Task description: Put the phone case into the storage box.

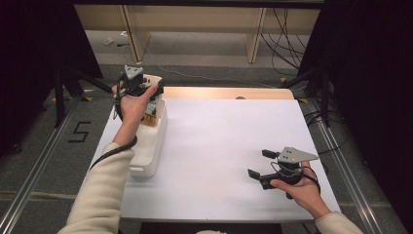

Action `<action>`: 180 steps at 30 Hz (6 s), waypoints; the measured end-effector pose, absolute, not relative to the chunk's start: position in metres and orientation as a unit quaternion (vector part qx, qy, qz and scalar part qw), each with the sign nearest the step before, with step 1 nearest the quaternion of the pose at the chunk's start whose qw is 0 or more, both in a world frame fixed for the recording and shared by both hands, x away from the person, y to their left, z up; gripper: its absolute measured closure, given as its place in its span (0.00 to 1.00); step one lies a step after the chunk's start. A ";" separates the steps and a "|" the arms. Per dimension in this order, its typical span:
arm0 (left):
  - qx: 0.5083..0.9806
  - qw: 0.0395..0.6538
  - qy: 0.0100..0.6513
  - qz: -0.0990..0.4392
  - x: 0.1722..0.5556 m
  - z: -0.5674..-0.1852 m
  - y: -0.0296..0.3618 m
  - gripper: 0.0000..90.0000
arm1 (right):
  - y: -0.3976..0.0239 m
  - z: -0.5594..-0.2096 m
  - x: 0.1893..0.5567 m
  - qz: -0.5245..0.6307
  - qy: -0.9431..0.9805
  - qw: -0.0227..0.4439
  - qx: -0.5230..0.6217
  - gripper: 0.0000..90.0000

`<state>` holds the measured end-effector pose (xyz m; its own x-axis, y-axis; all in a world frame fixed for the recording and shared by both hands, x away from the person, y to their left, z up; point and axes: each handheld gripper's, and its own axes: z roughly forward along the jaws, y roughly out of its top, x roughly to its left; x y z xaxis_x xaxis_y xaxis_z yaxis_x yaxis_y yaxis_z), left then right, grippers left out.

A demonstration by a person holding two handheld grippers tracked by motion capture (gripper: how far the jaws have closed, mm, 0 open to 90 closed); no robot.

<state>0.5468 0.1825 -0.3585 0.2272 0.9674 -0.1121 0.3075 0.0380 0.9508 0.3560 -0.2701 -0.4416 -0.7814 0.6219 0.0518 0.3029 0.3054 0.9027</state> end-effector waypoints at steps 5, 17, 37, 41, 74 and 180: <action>0.609 0.492 0.525 0.333 0.549 -0.360 0.183 0.12 | -0.270 -0.442 0.356 0.512 0.793 0.155 0.292 0.11; 0.609 0.484 0.530 0.338 0.553 -0.361 0.185 0.12 | -0.270 -0.442 0.356 0.512 0.793 0.155 0.291 0.11; 0.613 0.477 0.528 0.342 0.563 -0.362 0.187 0.12 | -0.270 -0.442 0.356 0.511 0.794 0.155 0.291 0.11; 0.614 0.477 0.528 0.342 0.564 -0.362 0.187 0.12 | -0.270 -0.442 0.356 0.511 0.794 0.155 0.291 0.11; 0.620 0.468 0.534 0.334 0.577 -0.367 0.186 0.12 | -0.270 -0.442 0.356 0.512 0.794 0.154 0.290 0.11; 0.634 0.448 0.542 0.321 0.595 -0.380 0.184 0.12 | -0.270 -0.442 0.356 0.514 0.793 0.153 0.289 0.11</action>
